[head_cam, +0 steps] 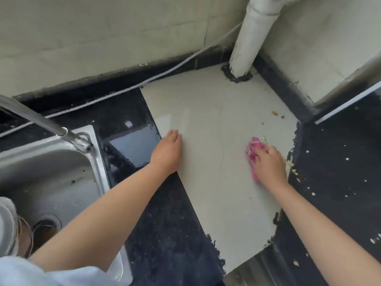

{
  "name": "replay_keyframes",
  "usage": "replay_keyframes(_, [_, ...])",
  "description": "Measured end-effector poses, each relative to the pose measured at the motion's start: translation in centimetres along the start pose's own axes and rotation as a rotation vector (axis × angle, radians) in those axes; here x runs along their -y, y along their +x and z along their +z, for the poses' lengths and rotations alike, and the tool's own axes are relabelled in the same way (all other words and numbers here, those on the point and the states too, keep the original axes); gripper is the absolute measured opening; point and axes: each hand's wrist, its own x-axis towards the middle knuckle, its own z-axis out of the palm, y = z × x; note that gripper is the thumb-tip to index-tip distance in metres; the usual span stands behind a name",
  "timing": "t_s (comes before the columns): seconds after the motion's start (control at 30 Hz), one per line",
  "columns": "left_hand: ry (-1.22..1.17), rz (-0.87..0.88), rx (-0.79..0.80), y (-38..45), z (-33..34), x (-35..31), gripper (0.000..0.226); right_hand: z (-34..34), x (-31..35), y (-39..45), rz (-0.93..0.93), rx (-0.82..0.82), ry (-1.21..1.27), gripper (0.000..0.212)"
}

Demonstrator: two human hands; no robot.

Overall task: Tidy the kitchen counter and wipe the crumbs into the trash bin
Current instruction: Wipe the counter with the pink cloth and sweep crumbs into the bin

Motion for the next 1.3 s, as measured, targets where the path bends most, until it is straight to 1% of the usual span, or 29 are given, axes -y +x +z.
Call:
replay_keyframes(0.1, [-0.01,-0.021,-0.015,1.9,-0.7,1.1,0.051,-0.7,3.5,1.7,-0.147,-0.057,0.008,0.032])
replay_keyframes(0.13, [-0.007,-0.022,-0.016,2.6,-0.9,1.6,0.05,-0.8,5.5,2.8,-0.209,-0.075,0.026,0.037])
replay_keyframes(0.2, [0.008,0.0,0.008,3.2,-0.9,2.2,0.05,-0.6,9.4,4.9,-0.318,-0.086,0.037,0.056])
replay_keyframes(0.23, [0.02,0.014,0.015,3.3,-0.8,2.5,0.051,-0.2,11.3,6.2,-0.349,-0.047,0.024,0.057])
replay_keyframes(0.3, [0.039,0.045,0.009,3.6,-0.6,3.2,0.051,1.1,14.4,9.3,-0.379,0.011,-0.026,0.044])
replay_keyframes(0.37, [0.055,0.065,0.005,3.9,-0.5,3.7,0.053,2.3,16.9,12.1,-0.406,0.009,-0.07,0.036])
replay_keyframes(0.47, [0.088,0.064,0.031,4.4,-0.5,4.0,0.055,3.9,18.2,15.2,-0.377,0.049,-0.105,0.035])
replay_keyframes(0.5, [0.104,0.068,0.045,4.4,-0.5,3.9,0.056,4.3,17.8,15.8,-0.351,0.069,-0.109,0.035])
replay_keyframes(0.6, [0.171,0.053,0.081,4.5,-1.0,3.6,0.052,3.5,14.7,15.7,-0.265,0.04,-0.128,0.037])
replay_keyframes(0.63, [0.211,0.047,0.081,4.7,-1.3,3.6,0.046,3.0,13.2,15.2,-0.22,0.035,-0.141,0.036])
replay_keyframes(0.7, [0.256,0.053,0.063,5.5,-2.0,3.8,0.027,2.1,9.6,13.3,-0.139,0.046,-0.187,0.034])
replay_keyframes(0.77, [0.235,0.05,0.009,6.5,-2.5,4.1,0.023,1.5,6.2,11.3,-0.08,0.07,-0.21,0.033])
replay_keyframes(0.87, [0.091,0.033,-0.15,7.7,-2.2,4.3,0.02,0.4,3.7,9.1,-0.047,0.088,-0.174,0.033])
replay_keyframes(0.93, [0.049,0.033,-0.176,8.5,-1.3,4.3,0.024,0.1,4.9,9.3,-0.127,0.04,-0.086,0.034])
replay_keyframes(1.0, [0.074,0.013,-0.149,9.1,-0.5,4.0,0.029,0.1,8.5,10.9,-0.264,-0.032,-0.014,0.033])
replay_keyframes(1.07, [0.094,-0.005,-0.162,9.2,-0.4,3.8,0.035,0.7,13.0,13.7,-0.419,-0.054,-0.055,0.031])
replay_keyframes(1.1, [0.092,0.003,-0.179,9.2,-0.4,3.7,0.04,1.2,15.1,15.4,-0.466,-0.045,-0.099,0.033])
replay_keyframes(1.13, [0.101,0.01,-0.177,9.2,-0.7,3.6,0.043,1.7,17.0,16.9,-0.477,-0.04,-0.135,0.034])
replay_keyframes(1.17, [0.13,-0.002,-0.135,9.3,-0.9,3.6,0.042,2.4,18.4,18.3,-0.46,-0.032,-0.164,0.035])
replay_keyframes(1.23, [0.192,-0.044,-0.039,9.5,-1.4,3.6,0.034,3.6,20.3,20.3,-0.383,0.001,-0.199,0.036])
replay_keyframes(1.3, [0.212,-0.05,-0.012,9.9,-1.9,3.4,0.032,4.5,20.6,21.6,-0.297,0.01,-0.192,0.038])
